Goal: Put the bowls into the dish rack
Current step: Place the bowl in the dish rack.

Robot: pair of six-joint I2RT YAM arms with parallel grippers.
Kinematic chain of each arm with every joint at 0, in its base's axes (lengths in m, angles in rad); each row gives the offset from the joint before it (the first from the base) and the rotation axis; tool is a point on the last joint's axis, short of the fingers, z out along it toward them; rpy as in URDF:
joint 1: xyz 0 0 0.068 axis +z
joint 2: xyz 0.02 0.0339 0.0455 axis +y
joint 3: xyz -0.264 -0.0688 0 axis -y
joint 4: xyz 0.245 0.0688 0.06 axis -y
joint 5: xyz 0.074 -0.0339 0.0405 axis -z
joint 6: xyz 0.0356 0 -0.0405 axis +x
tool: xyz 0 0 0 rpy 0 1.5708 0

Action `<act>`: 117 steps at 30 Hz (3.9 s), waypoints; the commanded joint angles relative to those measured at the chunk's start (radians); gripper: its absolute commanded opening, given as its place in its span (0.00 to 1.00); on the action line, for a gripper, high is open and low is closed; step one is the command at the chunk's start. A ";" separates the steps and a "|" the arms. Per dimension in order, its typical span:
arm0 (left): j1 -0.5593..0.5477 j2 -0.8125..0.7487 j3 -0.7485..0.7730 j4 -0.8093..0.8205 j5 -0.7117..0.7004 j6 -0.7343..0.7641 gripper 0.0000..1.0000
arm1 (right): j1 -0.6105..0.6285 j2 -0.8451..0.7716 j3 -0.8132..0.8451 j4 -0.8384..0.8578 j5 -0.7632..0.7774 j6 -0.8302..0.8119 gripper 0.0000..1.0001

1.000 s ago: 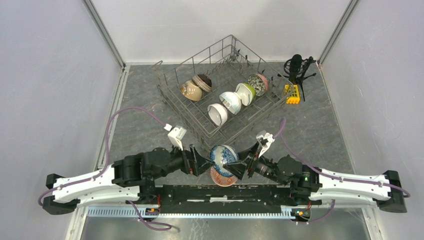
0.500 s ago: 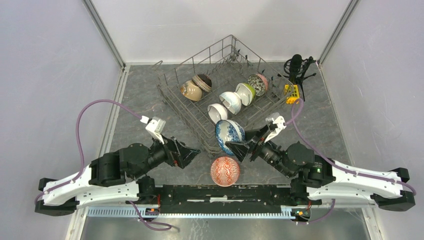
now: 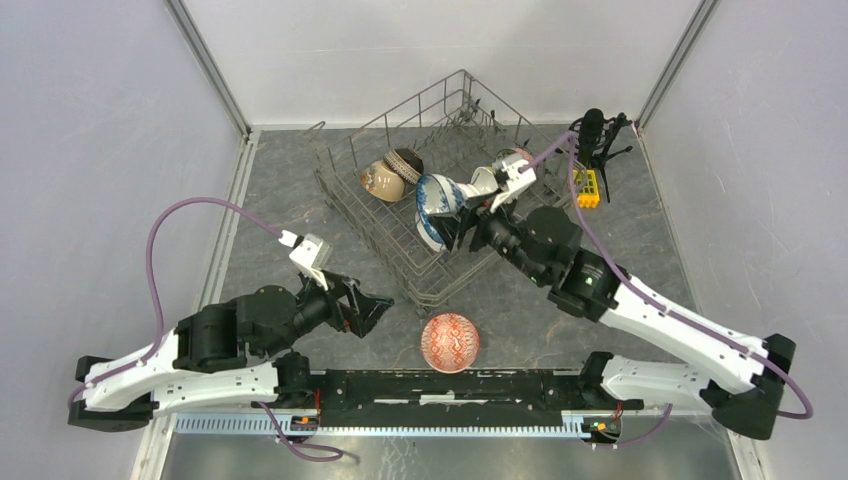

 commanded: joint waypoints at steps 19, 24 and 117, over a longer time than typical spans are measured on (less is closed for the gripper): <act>-0.002 0.061 0.061 -0.053 -0.122 0.273 1.00 | -0.447 0.552 0.433 0.157 -0.390 -0.173 0.00; -0.002 0.081 0.034 -0.053 -0.152 0.277 1.00 | -0.482 0.665 0.533 0.169 -0.417 -0.224 0.00; 0.110 0.069 -0.001 -0.065 -0.288 0.300 1.00 | -0.473 1.206 0.926 0.050 -0.269 -0.762 0.00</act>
